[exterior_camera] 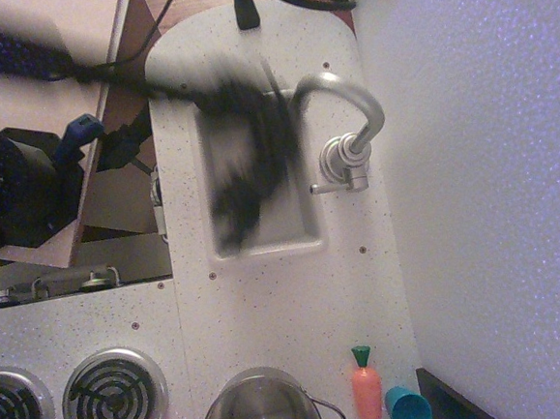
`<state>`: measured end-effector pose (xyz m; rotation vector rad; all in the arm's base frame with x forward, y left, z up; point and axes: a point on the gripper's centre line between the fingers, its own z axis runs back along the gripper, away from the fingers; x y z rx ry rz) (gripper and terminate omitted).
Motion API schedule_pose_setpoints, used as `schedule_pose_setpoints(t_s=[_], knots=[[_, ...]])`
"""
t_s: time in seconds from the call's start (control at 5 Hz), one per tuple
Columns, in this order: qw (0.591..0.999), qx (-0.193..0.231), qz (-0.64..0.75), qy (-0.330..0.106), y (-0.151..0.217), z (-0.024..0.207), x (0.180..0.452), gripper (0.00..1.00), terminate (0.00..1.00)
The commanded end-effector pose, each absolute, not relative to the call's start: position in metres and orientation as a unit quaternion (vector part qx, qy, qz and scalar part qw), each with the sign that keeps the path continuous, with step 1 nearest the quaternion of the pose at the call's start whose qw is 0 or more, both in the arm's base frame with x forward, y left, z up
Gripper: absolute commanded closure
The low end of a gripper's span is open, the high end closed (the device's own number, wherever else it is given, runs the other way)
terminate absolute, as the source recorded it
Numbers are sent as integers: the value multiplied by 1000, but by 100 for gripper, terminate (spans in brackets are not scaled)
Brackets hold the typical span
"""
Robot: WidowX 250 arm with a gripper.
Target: Turn faucet left
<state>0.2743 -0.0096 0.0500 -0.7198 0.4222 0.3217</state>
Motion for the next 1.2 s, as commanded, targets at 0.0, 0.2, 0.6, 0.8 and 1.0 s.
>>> schedule_pose_setpoints(t_s=[0.0, 0.2, 0.6, 0.8, 1.0], knots=[[908, -366, 138, 154, -6, 66, 269, 0, 0], [898, -378, 146, 171, -10, 56, 265, 0, 0], [882, -305, 173, 314, -19, 26, 247, 0, 0], [869, -269, 192, 368, -18, 17, 244, 0, 0], [873, -251, 185, 374, -21, 17, 246, 0, 0]])
